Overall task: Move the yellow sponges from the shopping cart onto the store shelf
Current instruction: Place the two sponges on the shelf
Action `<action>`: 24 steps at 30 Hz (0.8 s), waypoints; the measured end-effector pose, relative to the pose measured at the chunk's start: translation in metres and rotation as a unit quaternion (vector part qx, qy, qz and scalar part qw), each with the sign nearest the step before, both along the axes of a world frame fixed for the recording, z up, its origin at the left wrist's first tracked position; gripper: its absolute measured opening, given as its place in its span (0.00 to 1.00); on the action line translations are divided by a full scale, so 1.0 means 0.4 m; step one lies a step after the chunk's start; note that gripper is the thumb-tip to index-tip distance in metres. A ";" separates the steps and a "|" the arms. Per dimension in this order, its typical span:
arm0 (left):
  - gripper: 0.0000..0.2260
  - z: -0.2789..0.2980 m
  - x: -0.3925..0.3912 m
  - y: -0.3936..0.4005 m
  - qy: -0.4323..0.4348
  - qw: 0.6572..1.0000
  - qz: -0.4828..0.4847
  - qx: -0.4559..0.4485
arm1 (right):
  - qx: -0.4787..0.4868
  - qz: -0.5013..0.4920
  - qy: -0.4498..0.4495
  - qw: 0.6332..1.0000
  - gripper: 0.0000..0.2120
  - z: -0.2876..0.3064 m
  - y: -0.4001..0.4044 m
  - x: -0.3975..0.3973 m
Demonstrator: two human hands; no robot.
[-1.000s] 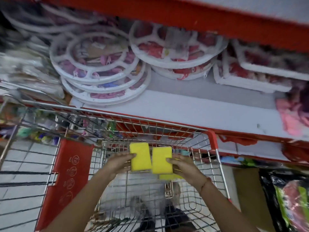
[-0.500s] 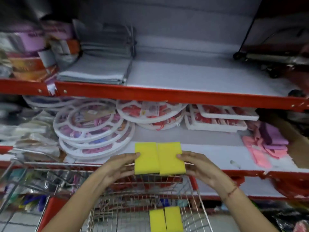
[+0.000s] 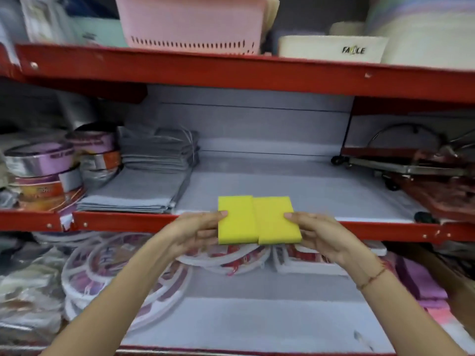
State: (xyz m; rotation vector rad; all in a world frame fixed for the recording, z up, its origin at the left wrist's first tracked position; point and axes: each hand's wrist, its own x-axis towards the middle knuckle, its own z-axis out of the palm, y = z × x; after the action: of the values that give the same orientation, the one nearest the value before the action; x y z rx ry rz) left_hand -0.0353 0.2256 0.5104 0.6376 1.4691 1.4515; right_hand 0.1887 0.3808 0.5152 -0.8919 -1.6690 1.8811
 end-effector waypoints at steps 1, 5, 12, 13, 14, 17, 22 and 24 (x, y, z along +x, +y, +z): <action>0.12 0.022 -0.006 0.022 0.005 1.000 0.003 0.004 | -0.001 -0.002 0.007 1.000 0.11 0.017 0.021 -0.010; 0.13 0.082 -0.022 0.104 0.023 0.999 0.024 0.001 | -0.003 -0.019 0.022 1.000 0.03 0.056 0.104 -0.050; 0.17 0.080 -0.071 0.201 0.049 0.995 0.064 -0.053 | 0.017 -0.052 -0.046 0.997 0.17 0.039 0.230 -0.124; 0.16 0.075 -0.077 0.207 0.050 0.994 0.073 -0.061 | 0.024 -0.057 -0.057 0.996 0.19 0.032 0.240 -0.132; 0.16 0.069 -0.084 0.212 0.054 0.993 0.082 -0.069 | 0.032 -0.058 -0.070 0.995 0.21 0.025 0.246 -0.139; 0.15 0.054 -0.095 0.223 0.068 0.988 0.100 -0.093 | 0.051 -0.050 -0.105 0.992 0.21 0.012 0.258 -0.161; 0.23 0.041 -0.107 0.237 0.111 0.981 0.104 -0.124 | 0.075 -0.052 -0.137 0.986 0.25 -0.006 0.268 -0.189; 0.24 0.039 -0.112 0.240 0.134 0.977 0.104 -0.133 | 0.101 -0.072 -0.150 0.981 0.30 -0.013 0.277 -0.192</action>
State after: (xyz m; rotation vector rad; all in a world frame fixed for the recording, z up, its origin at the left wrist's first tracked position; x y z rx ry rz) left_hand -0.0801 0.3217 0.5261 0.5407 1.9518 1.3276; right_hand 0.1119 0.4918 0.5099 -1.2213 -1.8731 1.5082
